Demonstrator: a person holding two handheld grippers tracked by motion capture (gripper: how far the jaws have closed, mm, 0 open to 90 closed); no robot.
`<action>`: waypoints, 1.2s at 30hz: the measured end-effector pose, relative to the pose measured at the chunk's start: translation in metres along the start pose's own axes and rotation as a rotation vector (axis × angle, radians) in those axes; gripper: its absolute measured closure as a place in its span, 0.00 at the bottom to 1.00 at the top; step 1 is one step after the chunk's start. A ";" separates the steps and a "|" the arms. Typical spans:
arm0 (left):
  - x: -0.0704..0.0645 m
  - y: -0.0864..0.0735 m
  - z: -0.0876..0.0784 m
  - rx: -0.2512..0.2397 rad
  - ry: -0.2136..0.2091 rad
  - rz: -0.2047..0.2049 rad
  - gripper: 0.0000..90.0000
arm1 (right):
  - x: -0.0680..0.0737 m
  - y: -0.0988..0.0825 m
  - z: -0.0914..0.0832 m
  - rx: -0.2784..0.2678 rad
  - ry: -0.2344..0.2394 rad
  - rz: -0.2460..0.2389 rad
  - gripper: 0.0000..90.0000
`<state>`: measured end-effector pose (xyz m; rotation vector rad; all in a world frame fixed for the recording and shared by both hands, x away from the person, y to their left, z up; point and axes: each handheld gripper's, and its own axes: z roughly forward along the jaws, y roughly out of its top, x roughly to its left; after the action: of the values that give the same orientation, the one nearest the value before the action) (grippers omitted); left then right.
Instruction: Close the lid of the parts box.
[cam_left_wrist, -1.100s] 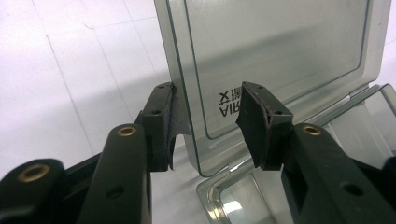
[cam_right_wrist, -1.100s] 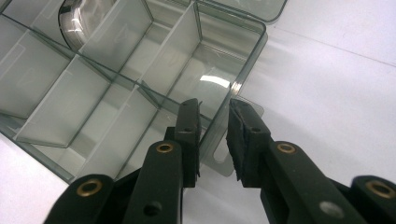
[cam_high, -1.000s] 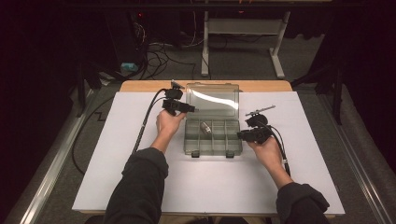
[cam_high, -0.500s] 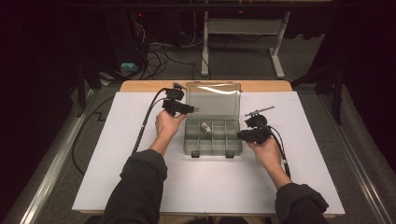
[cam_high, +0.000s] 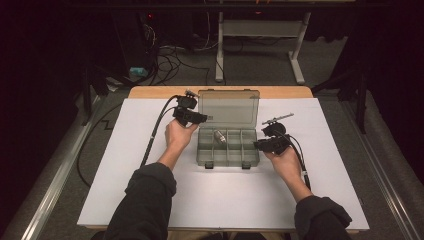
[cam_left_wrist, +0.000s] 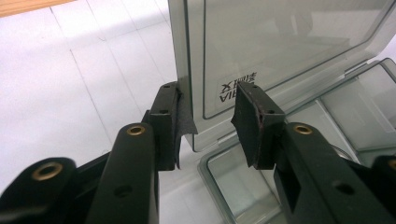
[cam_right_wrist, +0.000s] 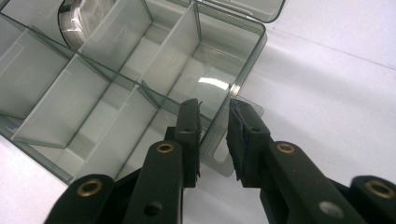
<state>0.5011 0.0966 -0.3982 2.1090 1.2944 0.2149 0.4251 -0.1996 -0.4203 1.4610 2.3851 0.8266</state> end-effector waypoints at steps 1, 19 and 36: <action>0.000 0.000 0.000 -0.002 0.001 0.000 0.69 | 0.000 0.000 0.000 0.001 0.001 0.003 0.84; -0.008 -0.009 -0.008 -0.020 0.006 0.027 0.70 | 0.000 -0.001 0.000 -0.002 0.000 0.005 0.84; -0.005 -0.018 -0.017 -0.018 -0.048 0.003 0.71 | 0.000 0.000 0.000 -0.001 0.000 0.004 0.84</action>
<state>0.4778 0.1052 -0.3950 2.0882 1.2570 0.1752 0.4247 -0.1996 -0.4205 1.4663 2.3816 0.8291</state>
